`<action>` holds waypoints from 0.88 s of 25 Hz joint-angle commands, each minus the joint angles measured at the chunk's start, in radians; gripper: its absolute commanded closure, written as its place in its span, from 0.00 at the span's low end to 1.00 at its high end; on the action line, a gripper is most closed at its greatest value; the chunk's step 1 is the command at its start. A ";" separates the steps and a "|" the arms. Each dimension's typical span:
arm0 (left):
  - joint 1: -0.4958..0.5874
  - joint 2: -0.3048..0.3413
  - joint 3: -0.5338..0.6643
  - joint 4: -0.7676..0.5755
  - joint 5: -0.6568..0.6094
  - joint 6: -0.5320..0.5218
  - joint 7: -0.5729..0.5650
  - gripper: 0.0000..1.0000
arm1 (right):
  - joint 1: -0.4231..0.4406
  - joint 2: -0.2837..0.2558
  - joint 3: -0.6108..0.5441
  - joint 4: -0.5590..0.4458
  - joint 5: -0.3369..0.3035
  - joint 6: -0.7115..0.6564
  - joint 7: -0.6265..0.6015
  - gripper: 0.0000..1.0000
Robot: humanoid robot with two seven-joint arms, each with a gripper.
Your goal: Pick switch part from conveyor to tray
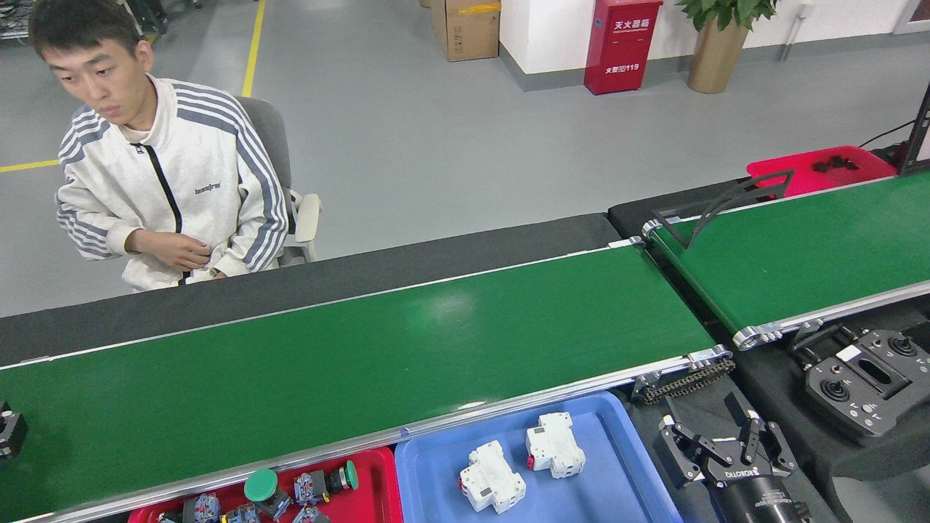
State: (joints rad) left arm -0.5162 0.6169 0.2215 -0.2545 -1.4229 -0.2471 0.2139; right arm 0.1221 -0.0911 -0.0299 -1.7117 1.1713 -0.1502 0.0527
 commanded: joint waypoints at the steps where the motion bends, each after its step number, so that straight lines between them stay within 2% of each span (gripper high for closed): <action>1: -0.010 0.014 -0.002 0.001 0.016 0.003 0.005 0.30 | -0.013 -0.006 0.011 -0.008 0.001 -0.011 -0.007 0.00; 4: -0.005 0.001 -0.007 0.000 0.022 -0.001 0.004 0.41 | -0.015 -0.010 0.011 -0.008 0.001 -0.012 -0.007 0.00; 6: -0.002 -0.012 -0.016 0.000 0.025 -0.011 0.002 0.54 | -0.012 -0.010 0.011 -0.008 0.001 -0.012 -0.007 0.00; 8: 0.008 -0.040 -0.030 -0.002 0.036 -0.012 0.001 0.60 | -0.006 -0.010 0.011 -0.008 0.001 -0.012 -0.007 0.00; 14: 0.019 -0.101 -0.111 -0.009 0.085 -0.014 -0.001 0.64 | 0.001 -0.010 0.013 -0.008 0.001 -0.012 -0.007 0.00; 16: 0.018 -0.114 -0.116 -0.049 0.085 -0.032 -0.001 0.64 | 0.002 -0.009 0.013 -0.008 0.001 -0.012 -0.007 0.00; 19: 0.048 -0.150 -0.117 -0.242 0.082 -0.150 -0.002 0.64 | 0.030 -0.007 -0.018 -0.020 0.001 -0.006 -0.008 0.00; 20: 0.081 -0.160 -0.117 -0.315 0.081 -0.189 -0.004 0.64 | 0.047 -0.007 -0.039 -0.026 0.001 -0.006 -0.008 0.00; 22: 0.205 -0.174 -0.116 -0.560 0.081 -0.327 -0.008 0.64 | 0.071 -0.004 -0.081 -0.040 0.001 -0.006 -0.008 0.00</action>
State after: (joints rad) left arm -0.3253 0.4372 0.1041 -0.7295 -1.3409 -0.4649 0.2106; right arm 0.1947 -0.0917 -0.0904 -1.7318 1.1713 -0.1632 0.0531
